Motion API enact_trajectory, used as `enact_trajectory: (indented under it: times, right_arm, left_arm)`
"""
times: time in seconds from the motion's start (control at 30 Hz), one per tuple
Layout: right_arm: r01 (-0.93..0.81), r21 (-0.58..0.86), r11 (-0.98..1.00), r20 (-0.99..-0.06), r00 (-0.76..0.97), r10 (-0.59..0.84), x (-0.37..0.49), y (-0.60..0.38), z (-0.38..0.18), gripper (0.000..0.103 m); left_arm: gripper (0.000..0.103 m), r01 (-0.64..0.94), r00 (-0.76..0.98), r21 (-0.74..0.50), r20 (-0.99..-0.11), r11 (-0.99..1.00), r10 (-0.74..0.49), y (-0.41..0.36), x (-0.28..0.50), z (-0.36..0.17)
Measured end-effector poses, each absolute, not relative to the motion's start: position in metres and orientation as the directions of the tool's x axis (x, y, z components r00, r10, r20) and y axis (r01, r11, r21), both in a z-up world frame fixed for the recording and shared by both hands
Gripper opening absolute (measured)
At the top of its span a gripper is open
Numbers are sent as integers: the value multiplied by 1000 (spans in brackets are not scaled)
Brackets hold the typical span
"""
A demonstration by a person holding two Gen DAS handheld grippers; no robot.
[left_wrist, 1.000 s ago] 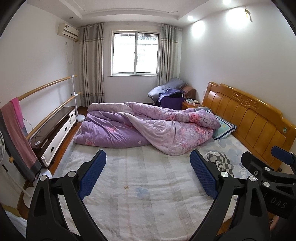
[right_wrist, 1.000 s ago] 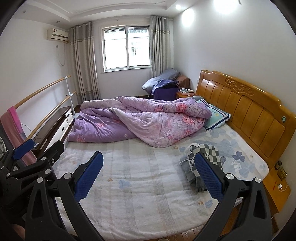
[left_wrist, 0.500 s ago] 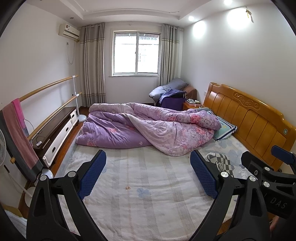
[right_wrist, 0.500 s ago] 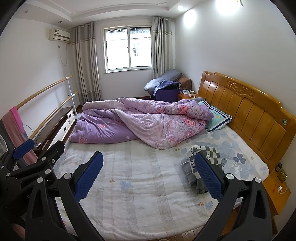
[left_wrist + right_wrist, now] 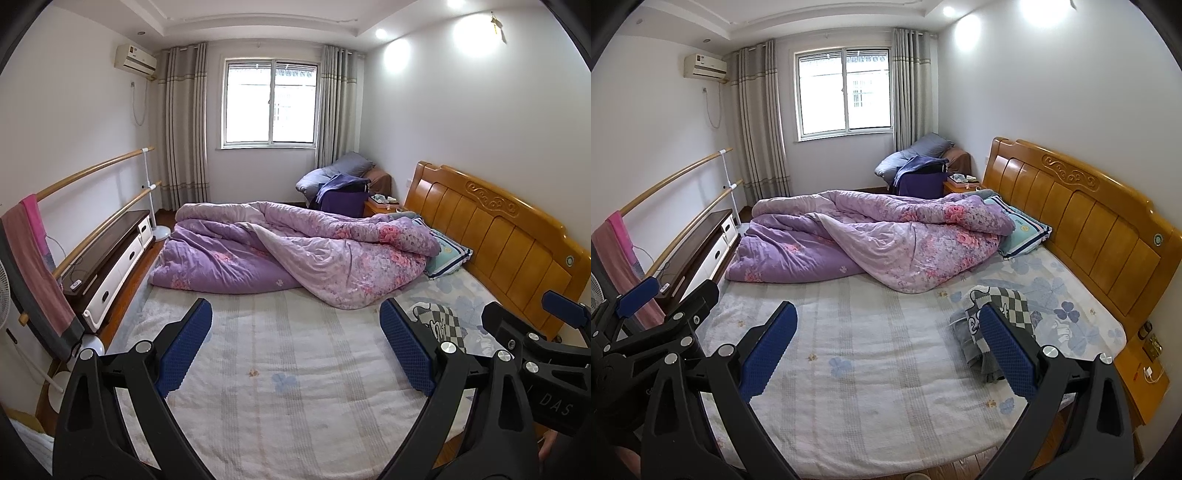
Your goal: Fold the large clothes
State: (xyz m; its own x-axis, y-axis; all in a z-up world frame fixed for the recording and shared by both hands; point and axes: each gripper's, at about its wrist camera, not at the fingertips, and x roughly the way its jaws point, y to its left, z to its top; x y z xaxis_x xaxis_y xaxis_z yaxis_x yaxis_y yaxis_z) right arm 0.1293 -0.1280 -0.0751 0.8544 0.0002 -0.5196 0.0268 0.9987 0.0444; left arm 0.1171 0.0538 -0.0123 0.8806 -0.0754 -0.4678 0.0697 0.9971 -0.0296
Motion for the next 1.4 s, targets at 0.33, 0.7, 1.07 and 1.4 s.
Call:
enact_trajectory:
  times: [0.33, 0.7, 1.07, 1.4]
  right_arm:
    - [39, 40, 998, -520, 854, -12, 129, -123, -75, 95]
    - [53, 40, 998, -523, 852, -25, 127, -118, -77, 95]
    - [62, 32, 998, -524, 851, -36, 128, -116, -75, 95]
    - [66, 31, 997, -528, 848, -40, 128, -115, -75, 95]
  left_arm:
    - [93, 91, 880, -38, -465, 995, -98, 58, 123, -15]
    - [93, 111, 884, -31, -454, 993, -113, 62, 124, -16]
    - [93, 118, 875, -35, -469, 992, -121, 62, 129, -16]
    - [93, 117, 874, -32, -472, 993, -118, 62, 130, -16]
